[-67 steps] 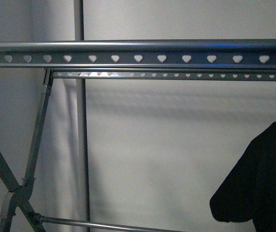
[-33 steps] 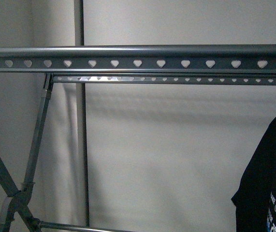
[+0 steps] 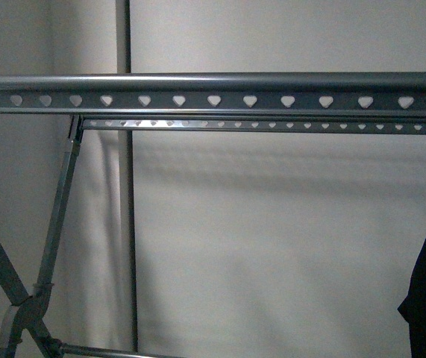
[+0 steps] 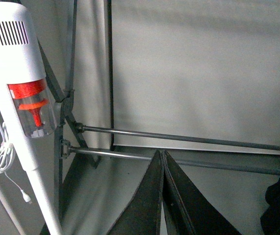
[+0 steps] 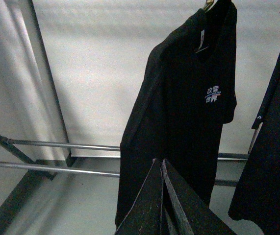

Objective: Hang clothes on hanger

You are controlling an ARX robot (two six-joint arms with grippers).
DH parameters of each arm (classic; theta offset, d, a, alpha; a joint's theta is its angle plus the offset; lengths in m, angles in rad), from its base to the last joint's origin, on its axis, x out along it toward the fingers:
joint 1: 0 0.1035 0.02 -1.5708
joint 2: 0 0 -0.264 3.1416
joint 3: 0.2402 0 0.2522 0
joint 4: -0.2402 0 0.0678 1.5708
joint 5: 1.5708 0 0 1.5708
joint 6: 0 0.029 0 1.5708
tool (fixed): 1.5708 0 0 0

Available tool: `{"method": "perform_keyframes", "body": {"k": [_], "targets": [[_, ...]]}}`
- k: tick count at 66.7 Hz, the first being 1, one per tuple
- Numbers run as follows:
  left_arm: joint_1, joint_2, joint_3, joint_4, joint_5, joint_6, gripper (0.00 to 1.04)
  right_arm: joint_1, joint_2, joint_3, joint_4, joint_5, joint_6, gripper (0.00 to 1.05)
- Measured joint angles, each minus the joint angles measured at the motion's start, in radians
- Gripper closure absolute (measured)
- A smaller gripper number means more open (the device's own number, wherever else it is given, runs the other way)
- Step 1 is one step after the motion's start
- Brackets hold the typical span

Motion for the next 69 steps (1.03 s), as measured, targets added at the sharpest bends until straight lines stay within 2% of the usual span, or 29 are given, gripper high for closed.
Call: {"method": "perform_keyframes", "body": {"k": [5, 38, 42, 44, 69], "targets": [[0.000, -0.084, 0.000, -0.073, 0.000, 0.000, 1.01, 0.000, -0.006, -0.008, 0.000, 0.003, 0.000, 1.02], [0.000, -0.099, 0.000, -0.081, -0.001, 0.000, 1.01, 0.000, -0.045, -0.051, 0.006, 0.002, 0.000, 1.02], [0.000, -0.099, 0.000, -0.081, -0.001, 0.000, 0.91, 0.000, -0.045, -0.051, 0.006, 0.002, -0.001, 1.02], [0.000, -0.099, 0.000, -0.081, -0.001, 0.000, 0.86, 0.000, -0.045, -0.051, 0.006, 0.002, -0.001, 0.98], [0.000, -0.099, 0.000, -0.081, -0.001, 0.000, 0.22, 0.000, -0.045, -0.051, 0.006, 0.002, -0.001, 0.35]]}}
